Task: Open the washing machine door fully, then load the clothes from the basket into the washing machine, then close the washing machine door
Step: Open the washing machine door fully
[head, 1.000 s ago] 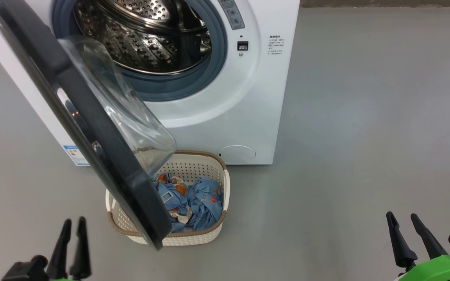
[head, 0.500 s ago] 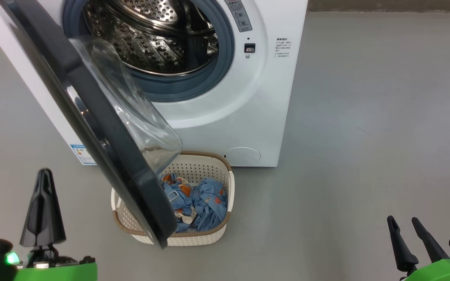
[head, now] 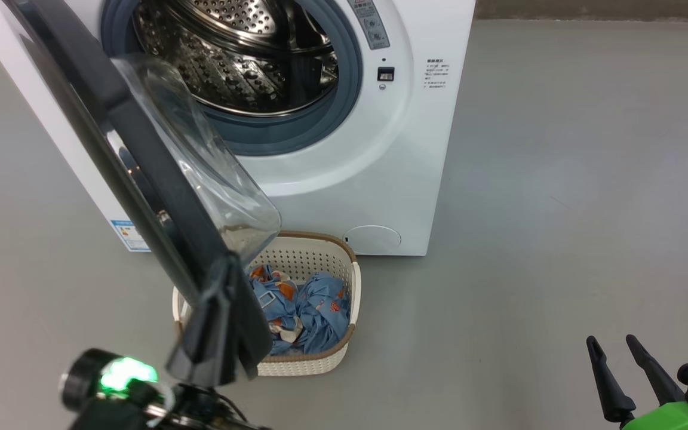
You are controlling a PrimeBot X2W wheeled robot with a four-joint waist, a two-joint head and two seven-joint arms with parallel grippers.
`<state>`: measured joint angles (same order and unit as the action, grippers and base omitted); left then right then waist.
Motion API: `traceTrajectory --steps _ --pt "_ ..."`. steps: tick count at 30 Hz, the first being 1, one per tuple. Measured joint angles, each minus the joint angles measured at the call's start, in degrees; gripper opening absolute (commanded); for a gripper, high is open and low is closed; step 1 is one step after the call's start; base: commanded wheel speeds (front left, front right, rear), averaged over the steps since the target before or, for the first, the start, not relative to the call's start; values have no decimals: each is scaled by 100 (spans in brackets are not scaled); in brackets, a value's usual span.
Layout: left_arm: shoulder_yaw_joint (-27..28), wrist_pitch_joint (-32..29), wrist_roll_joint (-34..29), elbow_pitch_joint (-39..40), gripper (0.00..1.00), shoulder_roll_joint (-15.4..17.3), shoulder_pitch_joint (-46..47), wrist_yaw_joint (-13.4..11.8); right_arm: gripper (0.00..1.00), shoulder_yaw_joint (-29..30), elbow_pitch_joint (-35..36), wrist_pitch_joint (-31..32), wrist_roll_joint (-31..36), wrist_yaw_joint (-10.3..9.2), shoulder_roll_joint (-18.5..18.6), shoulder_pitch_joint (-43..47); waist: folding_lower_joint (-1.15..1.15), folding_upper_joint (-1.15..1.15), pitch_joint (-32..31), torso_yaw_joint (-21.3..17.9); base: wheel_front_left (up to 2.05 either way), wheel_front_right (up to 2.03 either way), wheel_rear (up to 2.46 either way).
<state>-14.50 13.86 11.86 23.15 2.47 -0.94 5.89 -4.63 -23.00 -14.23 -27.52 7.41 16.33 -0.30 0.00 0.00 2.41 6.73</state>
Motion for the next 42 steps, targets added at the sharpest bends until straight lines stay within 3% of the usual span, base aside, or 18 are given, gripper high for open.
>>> traceTrajectory --steps 7,11,18,42 --pt "-538 -134 0 -522 0 24 25 -32 100 -8 62 0 181 0 -4 -5 0 0 110 -5 0 0 0" --pt "-627 -132 137 -857 0 25 240 -208 100 -16 73 0 191 0 -5 -13 0 0 178 -13 0 0 0" --pt "-817 -111 394 -1418 0 24 472 -265 100 -41 90 0 235 0 -7 -30 0 0 279 -6 0 0 0" --pt "-689 35 775 -2717 0 18 839 -388 100 -96 143 0 369 0 -5 -154 0 0 403 38 0 0 0"
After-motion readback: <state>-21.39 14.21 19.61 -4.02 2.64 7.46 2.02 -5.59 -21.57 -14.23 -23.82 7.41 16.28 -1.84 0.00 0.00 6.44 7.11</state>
